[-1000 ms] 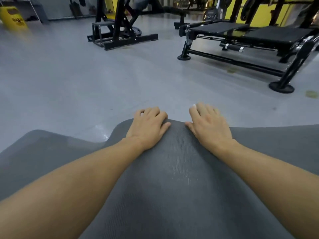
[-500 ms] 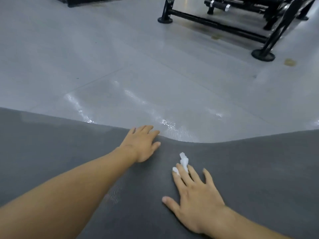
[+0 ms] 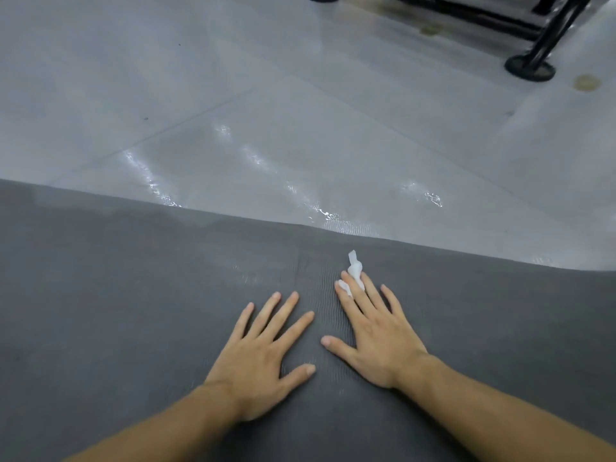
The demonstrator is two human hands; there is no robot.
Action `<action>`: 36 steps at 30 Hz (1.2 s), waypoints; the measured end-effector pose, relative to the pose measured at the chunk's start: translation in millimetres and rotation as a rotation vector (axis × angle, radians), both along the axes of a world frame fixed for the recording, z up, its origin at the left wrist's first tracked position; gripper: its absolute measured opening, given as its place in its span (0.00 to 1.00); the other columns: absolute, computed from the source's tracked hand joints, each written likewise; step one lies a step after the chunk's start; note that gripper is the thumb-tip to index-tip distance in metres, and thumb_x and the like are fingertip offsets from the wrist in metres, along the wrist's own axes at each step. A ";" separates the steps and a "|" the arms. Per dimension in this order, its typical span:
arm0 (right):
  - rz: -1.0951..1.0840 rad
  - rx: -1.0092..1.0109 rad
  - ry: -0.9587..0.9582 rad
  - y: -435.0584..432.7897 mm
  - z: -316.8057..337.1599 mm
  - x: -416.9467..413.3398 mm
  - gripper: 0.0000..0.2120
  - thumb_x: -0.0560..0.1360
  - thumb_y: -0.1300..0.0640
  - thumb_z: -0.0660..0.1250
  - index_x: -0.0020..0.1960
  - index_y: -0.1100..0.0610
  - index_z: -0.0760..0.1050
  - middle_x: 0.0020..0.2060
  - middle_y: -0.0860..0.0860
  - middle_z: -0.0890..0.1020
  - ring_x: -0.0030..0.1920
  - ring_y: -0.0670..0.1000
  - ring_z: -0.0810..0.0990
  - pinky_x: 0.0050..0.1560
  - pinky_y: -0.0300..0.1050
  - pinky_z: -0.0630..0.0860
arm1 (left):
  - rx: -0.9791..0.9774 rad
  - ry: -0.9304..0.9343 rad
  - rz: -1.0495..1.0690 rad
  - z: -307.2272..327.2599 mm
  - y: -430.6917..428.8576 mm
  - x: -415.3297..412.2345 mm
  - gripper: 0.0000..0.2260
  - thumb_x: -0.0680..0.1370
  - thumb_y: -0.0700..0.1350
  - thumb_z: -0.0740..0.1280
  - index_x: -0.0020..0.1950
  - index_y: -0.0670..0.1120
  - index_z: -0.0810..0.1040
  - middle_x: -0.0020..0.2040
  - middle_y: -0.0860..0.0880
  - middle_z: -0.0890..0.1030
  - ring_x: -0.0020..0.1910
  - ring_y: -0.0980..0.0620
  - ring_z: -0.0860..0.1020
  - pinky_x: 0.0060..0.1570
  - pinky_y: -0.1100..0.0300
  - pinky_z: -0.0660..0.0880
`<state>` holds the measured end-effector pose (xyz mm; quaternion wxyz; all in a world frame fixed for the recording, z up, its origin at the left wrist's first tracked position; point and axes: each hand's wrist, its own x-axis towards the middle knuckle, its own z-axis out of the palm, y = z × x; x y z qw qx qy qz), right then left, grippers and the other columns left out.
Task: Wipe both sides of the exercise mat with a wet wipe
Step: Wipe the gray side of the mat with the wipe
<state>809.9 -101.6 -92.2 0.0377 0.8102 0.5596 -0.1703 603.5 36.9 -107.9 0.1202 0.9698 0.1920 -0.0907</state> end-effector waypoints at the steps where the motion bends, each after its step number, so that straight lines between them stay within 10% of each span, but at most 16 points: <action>1: 0.002 0.007 0.004 2.5 4.3 0.0 0.44 0.79 0.25 0.45 0.85 0.50 0.36 0.83 0.45 0.35 0.82 0.48 0.30 0.82 0.58 0.37 | 0.032 -0.010 0.001 -4.6 1.5 0.0 0.33 0.81 0.73 0.47 0.84 0.63 0.45 0.85 0.57 0.41 0.83 0.53 0.41 0.77 0.44 0.44; 5: 0.108 0.049 0.013 11.9 47.7 -4.8 0.37 0.82 0.36 0.57 0.83 0.52 0.51 0.82 0.48 0.54 0.82 0.52 0.51 0.81 0.54 0.50 | 0.076 -0.067 0.027 -10.3 7.1 6.3 0.32 0.82 0.71 0.46 0.84 0.63 0.44 0.85 0.57 0.40 0.83 0.54 0.39 0.79 0.45 0.44; 10: 0.266 0.034 0.012 -17.2 111.9 -35.5 0.19 0.82 0.40 0.57 0.62 0.52 0.74 0.57 0.50 0.76 0.57 0.54 0.76 0.57 0.51 0.75 | 0.079 -0.072 0.098 -11.2 25.2 24.8 0.32 0.80 0.72 0.41 0.83 0.63 0.43 0.84 0.58 0.39 0.83 0.55 0.38 0.81 0.47 0.43; 14: 0.321 0.056 -0.057 -53.4 102.6 -53.7 0.27 0.76 0.37 0.54 0.60 0.53 0.80 0.54 0.50 0.82 0.50 0.52 0.81 0.45 0.49 0.80 | 0.097 -0.065 0.145 -14.7 41.4 40.2 0.33 0.80 0.71 0.39 0.84 0.62 0.44 0.85 0.56 0.41 0.83 0.53 0.40 0.82 0.48 0.42; 19: 0.171 -0.140 0.060 -48.9 63.1 -37.4 0.47 0.73 0.27 0.38 0.83 0.54 0.54 0.82 0.51 0.56 0.81 0.55 0.56 0.76 0.58 0.63 | 0.110 -0.036 0.163 -15.7 44.9 45.8 0.35 0.79 0.71 0.36 0.84 0.61 0.44 0.85 0.55 0.42 0.83 0.52 0.40 0.82 0.48 0.42; 23: 0.090 -0.162 0.038 -51.8 17.2 -27.5 0.43 0.78 0.26 0.40 0.85 0.49 0.38 0.84 0.45 0.37 0.83 0.49 0.35 0.82 0.59 0.42 | 0.102 -0.027 0.156 -5.9 31.6 41.1 0.35 0.79 0.69 0.36 0.85 0.58 0.46 0.85 0.53 0.44 0.84 0.50 0.41 0.82 0.48 0.45; 36: 0.275 -0.056 -0.047 -66.4 39.5 -51.8 0.42 0.80 0.35 0.61 0.84 0.56 0.52 0.83 0.53 0.55 0.83 0.56 0.51 0.82 0.54 0.51 | 0.059 -0.023 0.054 -9.9 -54.1 -15.0 0.31 0.82 0.66 0.43 0.85 0.58 0.50 0.85 0.52 0.45 0.84 0.51 0.43 0.81 0.42 0.45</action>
